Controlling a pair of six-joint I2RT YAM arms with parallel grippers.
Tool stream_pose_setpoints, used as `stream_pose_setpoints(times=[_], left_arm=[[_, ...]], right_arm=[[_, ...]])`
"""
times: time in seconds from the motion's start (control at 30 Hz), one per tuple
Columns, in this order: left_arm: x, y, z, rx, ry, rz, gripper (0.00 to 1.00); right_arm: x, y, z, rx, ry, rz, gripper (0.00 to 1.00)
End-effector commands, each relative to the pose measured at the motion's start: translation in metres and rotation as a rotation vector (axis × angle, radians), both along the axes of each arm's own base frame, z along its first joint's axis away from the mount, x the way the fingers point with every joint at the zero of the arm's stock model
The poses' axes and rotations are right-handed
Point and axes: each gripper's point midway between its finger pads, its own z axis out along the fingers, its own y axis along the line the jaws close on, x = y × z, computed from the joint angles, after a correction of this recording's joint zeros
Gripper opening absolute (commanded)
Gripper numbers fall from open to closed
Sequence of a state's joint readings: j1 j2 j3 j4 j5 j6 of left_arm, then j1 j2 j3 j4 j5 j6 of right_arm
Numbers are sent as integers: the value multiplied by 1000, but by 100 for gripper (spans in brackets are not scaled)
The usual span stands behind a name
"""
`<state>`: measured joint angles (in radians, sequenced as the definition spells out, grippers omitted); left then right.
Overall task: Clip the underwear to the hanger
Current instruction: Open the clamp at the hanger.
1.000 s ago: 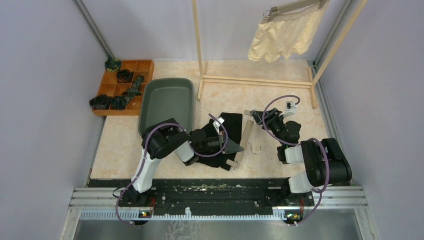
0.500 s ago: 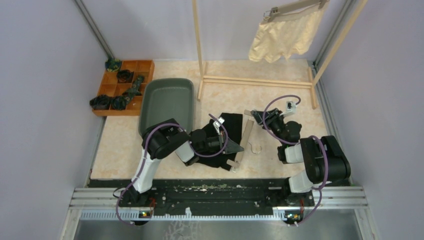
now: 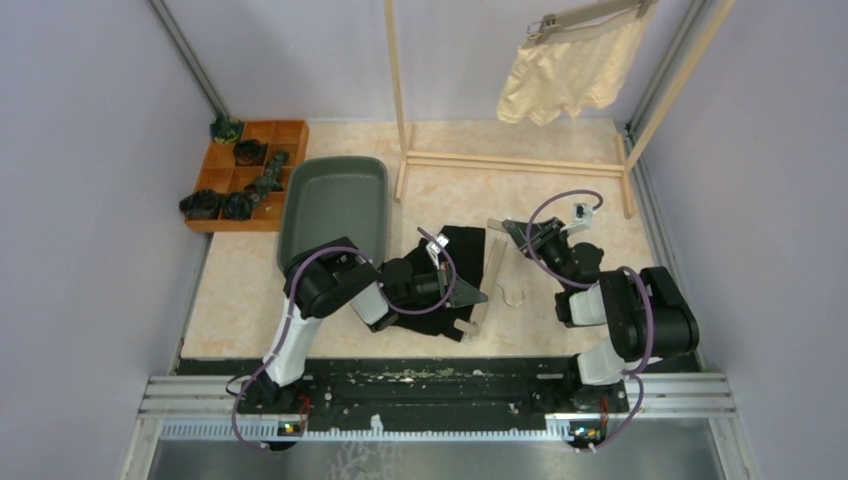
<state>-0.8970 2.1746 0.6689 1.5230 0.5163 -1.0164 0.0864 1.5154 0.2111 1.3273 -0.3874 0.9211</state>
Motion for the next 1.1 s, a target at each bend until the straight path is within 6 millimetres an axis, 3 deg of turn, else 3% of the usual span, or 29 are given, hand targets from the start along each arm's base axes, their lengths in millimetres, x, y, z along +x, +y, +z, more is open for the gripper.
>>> stream_pose_setpoints(times=[0.0,0.07,0.1,0.13,0.2,0.27,0.33,0.57,0.73,0.9,1.07], left_arm=[[-4,-2,55,-183,-146,-17,0],[-4,-3,55,-184,-148,-22,0],[-4,-3,56,-186,-150,-25,5],[-5,-3,57,-191,-152,-28,15],[-3,-2,58,-192,-157,-23,51],[-2,-1,60,-190,-163,-14,72],[1,2,62,-185,-172,-2,82],[19,19,84,-184,-220,59,84],[40,21,95,-110,-268,116,85],[81,12,83,77,-325,186,85],[129,11,54,281,-389,258,86]], right_arm=[[2,-1,24,21,-103,3,0],[2,-2,26,30,-109,1,0],[2,-2,27,34,-112,1,0],[1,-2,28,37,-114,2,0],[1,-3,31,40,-122,2,0],[1,-3,32,37,-125,1,0],[0,-4,32,28,-124,-2,0],[-5,-11,25,-27,-98,-26,0],[-12,-16,11,-65,-47,-54,0],[-15,-18,0,-79,-16,-61,0],[-14,-17,-6,-77,-6,-51,0]])
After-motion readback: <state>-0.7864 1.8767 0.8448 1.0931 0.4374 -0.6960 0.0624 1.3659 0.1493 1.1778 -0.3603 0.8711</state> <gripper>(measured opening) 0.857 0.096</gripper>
